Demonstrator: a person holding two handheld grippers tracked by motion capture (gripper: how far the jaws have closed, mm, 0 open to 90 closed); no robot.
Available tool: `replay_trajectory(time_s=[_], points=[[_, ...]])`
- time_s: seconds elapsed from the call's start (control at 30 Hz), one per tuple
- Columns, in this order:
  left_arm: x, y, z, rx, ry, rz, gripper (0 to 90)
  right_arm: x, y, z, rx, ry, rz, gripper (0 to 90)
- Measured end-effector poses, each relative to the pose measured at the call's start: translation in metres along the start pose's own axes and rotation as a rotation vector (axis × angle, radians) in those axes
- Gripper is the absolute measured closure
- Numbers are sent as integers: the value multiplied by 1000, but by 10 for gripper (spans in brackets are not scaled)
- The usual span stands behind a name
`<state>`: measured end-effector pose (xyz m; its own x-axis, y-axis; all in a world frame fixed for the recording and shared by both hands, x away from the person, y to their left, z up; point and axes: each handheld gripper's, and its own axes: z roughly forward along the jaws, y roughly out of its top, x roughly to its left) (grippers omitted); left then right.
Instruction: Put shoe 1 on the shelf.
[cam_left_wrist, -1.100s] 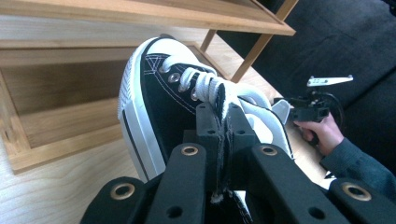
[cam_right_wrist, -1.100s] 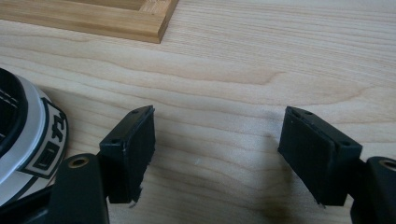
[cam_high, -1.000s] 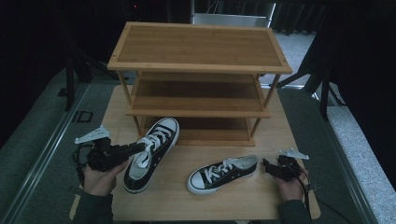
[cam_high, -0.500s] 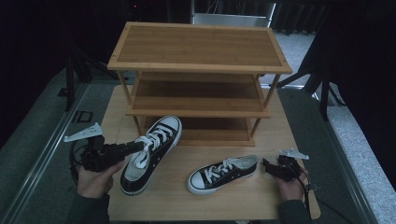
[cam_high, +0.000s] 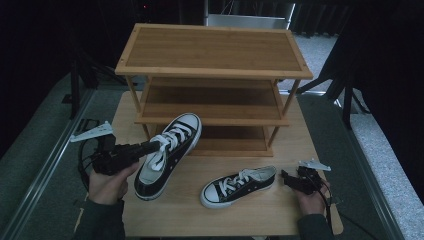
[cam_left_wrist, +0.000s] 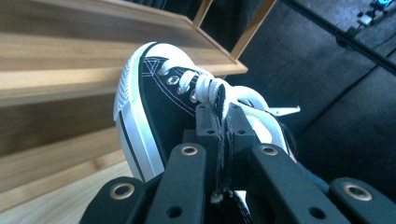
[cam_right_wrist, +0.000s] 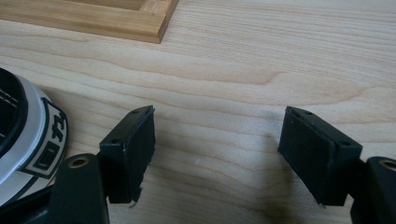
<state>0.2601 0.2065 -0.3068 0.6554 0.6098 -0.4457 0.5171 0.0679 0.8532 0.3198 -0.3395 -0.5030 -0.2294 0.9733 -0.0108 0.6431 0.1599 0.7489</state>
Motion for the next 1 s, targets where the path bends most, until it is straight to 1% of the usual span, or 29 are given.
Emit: replay_trajectory(time_s=[0.07,0.2,0.33,0.43,0.53,0.6,0.67,0.83,0.93,1.0], points=[[-2,2,4,-13,1,-2,873,0,0,0,0,0,-1,266],[-2,8,14,-25,6,-6,873,0,0,0,0,0,-1,266],[-3,12,24,-55,28,4,872,0,0,0,1,0,-2,266],[-4,15,31,-62,45,7,872,0,0,0,0,0,-2,266],[-5,18,36,-65,46,3,872,0,0,0,1,1,-2,266],[-4,22,43,-79,56,-9,872,0,0,0,1,1,-2,266],[-4,24,47,-89,69,-10,872,0,0,0,0,2,-2,266],[-3,32,62,-105,133,-6,872,0,0,0,1,2,-3,266],[-1,34,66,-110,140,-3,872,0,0,0,1,2,-3,266],[4,39,72,-118,147,-7,872,0,0,0,1,3,-3,266]])
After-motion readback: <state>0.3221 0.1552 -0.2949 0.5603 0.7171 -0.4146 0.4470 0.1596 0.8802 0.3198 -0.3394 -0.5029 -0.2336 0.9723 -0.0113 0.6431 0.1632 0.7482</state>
